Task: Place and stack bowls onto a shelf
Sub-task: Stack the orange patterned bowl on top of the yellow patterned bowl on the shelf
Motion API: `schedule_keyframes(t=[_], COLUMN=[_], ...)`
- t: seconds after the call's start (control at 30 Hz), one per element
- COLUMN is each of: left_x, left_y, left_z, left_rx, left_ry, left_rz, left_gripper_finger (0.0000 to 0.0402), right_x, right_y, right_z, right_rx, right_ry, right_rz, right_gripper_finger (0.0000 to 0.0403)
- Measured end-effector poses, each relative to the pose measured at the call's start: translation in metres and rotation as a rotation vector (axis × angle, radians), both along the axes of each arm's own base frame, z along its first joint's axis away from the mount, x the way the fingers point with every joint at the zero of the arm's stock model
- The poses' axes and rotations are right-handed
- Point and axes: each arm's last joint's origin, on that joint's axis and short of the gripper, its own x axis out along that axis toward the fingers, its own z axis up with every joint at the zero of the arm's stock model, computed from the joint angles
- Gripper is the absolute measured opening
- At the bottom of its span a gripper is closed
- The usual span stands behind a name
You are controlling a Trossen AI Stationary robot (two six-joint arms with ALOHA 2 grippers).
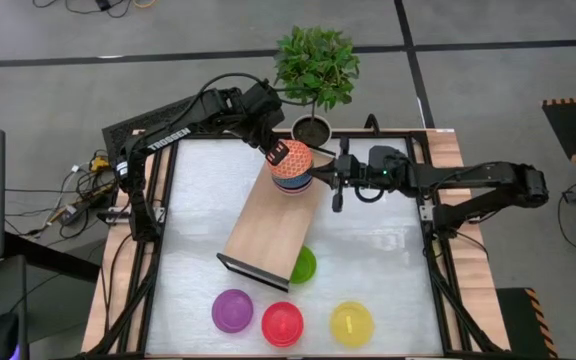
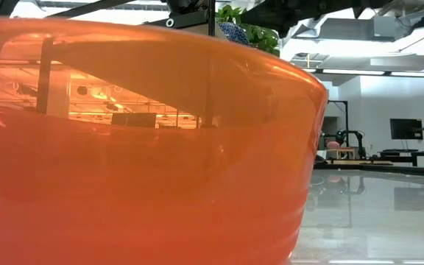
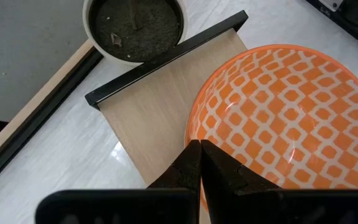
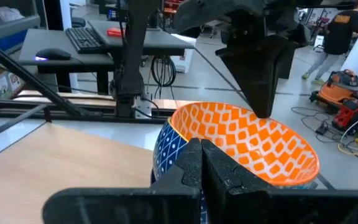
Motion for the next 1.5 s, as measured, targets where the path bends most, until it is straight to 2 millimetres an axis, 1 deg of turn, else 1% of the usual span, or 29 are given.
schedule_keyframes(t=[0.1,0.27,0.5,0.87,1.23,1.5], left_x=[0.0,0.001,0.002,0.003,0.003,0.005], left_y=[0.0,0.0,0.001,0.001,0.001,0.001], left_z=[0.0,0.0,0.001,0.002,0.002,0.004], left_rx=[0.0,0.003,0.005,0.013,0.01,0.001], left_ry=[0.0,-0.007,-0.021,-0.035,-0.038,-0.068], left_rz=[0.0,0.001,-0.002,-0.001,0.007,-0.004], left_gripper_finger=[0.0,0.0,0.0,0.0,0.0,0.0], right_x=[0.0,0.003,0.003,0.002,0.002,0.001], right_y=[-0.002,-0.007,-0.003,-0.002,-0.003,-0.003], right_z=[0.001,-0.004,-0.007,-0.012,-0.013,-0.017], right_rx=[-0.001,0.009,0.016,0.027,0.027,0.033], right_ry=[-0.007,0.01,0.041,0.1,0.105,0.141], right_rz=[-0.008,-0.007,0.009,0.01,0.006,0.005], right_gripper_finger=[0.002,0.002,0.002,0.002,0.002,0.002])
